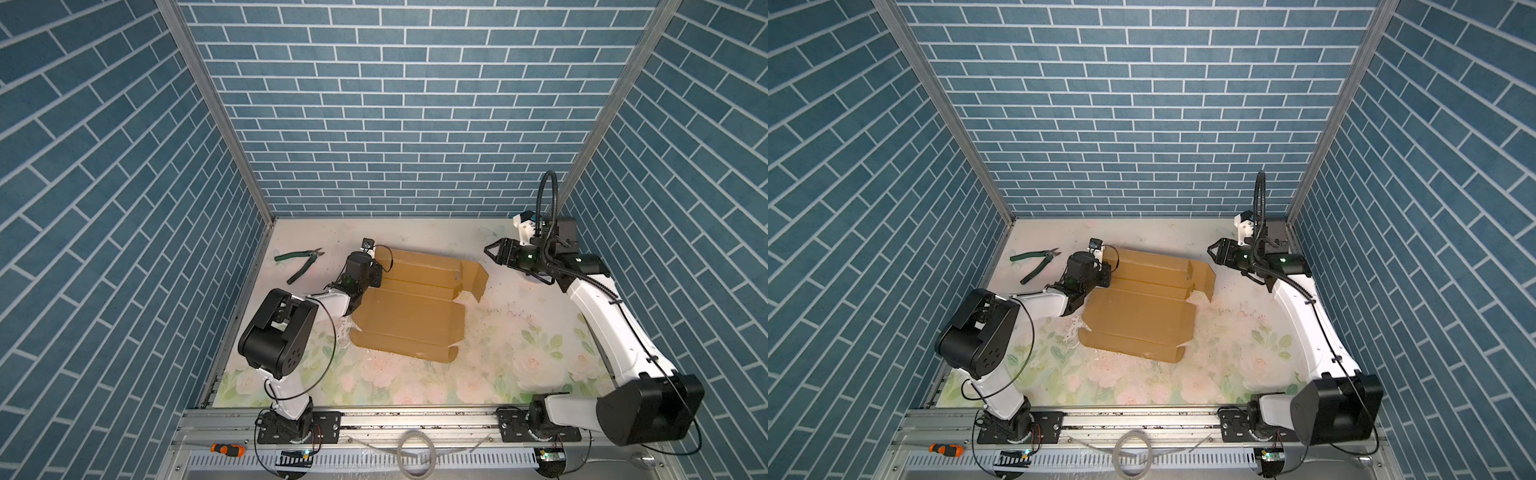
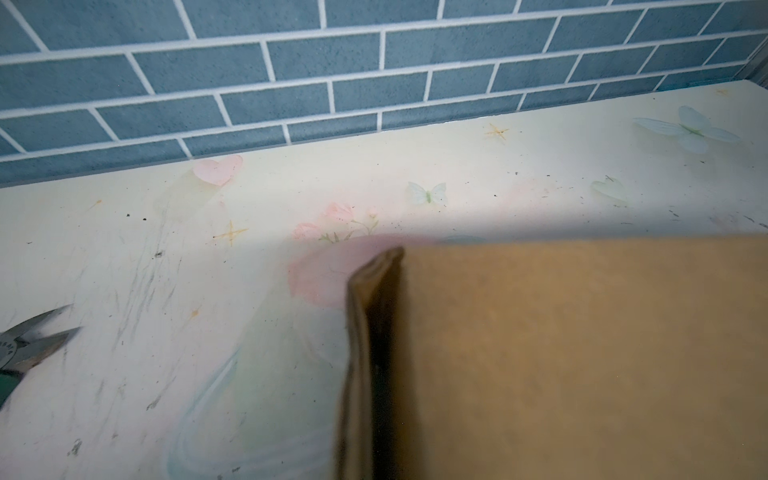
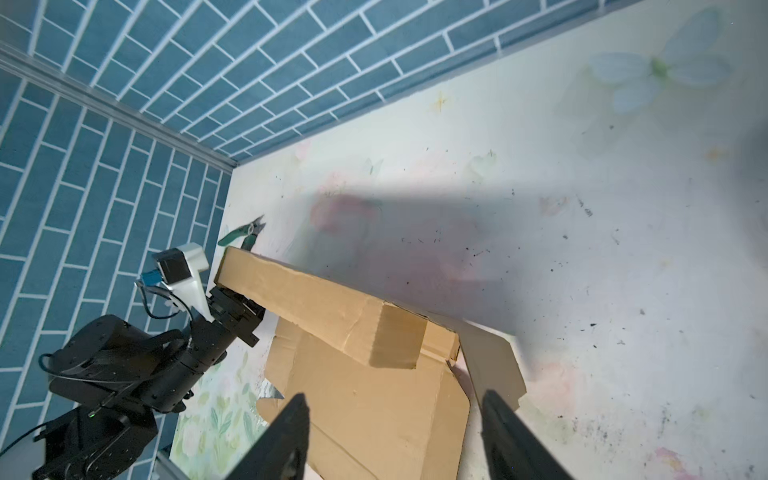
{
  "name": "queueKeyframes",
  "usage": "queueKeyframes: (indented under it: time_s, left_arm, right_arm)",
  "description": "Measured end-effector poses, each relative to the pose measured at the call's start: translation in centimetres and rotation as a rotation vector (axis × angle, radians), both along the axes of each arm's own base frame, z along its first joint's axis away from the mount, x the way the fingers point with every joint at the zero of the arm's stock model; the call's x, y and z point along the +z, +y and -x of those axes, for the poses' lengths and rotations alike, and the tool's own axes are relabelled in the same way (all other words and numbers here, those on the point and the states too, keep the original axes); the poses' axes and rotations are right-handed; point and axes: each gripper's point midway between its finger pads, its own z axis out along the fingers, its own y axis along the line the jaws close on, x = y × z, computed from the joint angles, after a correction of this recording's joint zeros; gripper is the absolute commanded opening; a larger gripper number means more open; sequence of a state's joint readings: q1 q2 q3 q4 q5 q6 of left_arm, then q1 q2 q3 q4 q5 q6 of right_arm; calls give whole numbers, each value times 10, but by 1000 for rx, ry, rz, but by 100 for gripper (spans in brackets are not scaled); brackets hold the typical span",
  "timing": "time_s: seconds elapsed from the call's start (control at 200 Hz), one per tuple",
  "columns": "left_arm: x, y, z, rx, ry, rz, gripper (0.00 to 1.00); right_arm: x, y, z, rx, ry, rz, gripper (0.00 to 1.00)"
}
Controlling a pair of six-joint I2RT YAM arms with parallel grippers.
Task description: Fold the paper box
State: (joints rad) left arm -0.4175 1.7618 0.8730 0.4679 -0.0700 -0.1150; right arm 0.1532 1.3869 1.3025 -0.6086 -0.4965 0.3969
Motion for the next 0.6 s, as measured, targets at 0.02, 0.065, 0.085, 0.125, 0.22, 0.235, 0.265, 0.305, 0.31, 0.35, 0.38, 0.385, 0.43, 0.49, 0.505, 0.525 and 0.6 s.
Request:
queueKeyframes:
  time_s: [0.02,0.065,0.085,0.125,0.22,0.235,0.265,0.305,0.31,0.35,0.38,0.385,0.43,0.49,0.505,0.525,0.6]
  left_arm:
    - [0,0,0,-2,0,1,0]
    - [0,-1,0,-5,2,2,0]
    - [1,-1,0,-7,2,3,0]
    - [0,-2,0,-8,4,4,0]
    - [0,-2,0,-10,5,7,0]
    - [0,-3,0,-11,6,7,0]
    - [0,-3,-1,-11,6,9,0]
    - [0,-3,-1,-11,6,10,0]
    - [0,-3,-1,-11,6,10,0]
    - [0,-4,-2,-11,6,11,0]
    - [0,-4,-2,-11,7,12,0]
    - [0,-4,-2,-11,7,12,0]
    - [0,-4,-2,-10,7,13,0]
    - [0,-3,-3,-7,7,15,0]
    - [0,-3,-3,-7,7,16,0]
    - [0,-3,-3,-6,8,17,0]
    - [0,-3,-4,-1,10,23,0]
  right_arm:
    - [-7,2,0,8,26,-6,77]
    - [-23,5,1,29,86,-7,79]
    - [-29,6,2,34,112,-8,79]
    - [-40,8,3,45,155,-9,79]
    - [-55,13,5,71,217,-25,81]
    - [-57,15,6,77,224,-31,81]
    - [-58,18,7,90,232,-43,81]
    - [-59,21,8,104,242,-59,82]
    - [-59,22,8,107,243,-62,82]
    - [-59,26,10,124,250,-79,82]
    - [-58,30,12,139,254,-93,82]
    - [-57,30,12,141,255,-95,82]
    - [-56,35,15,161,260,-112,83]
    - [-54,42,20,188,267,-131,84]
    - [-53,44,21,196,270,-135,85]
    - [-53,47,23,203,274,-137,84]
    - [-53,56,30,232,286,-140,85]
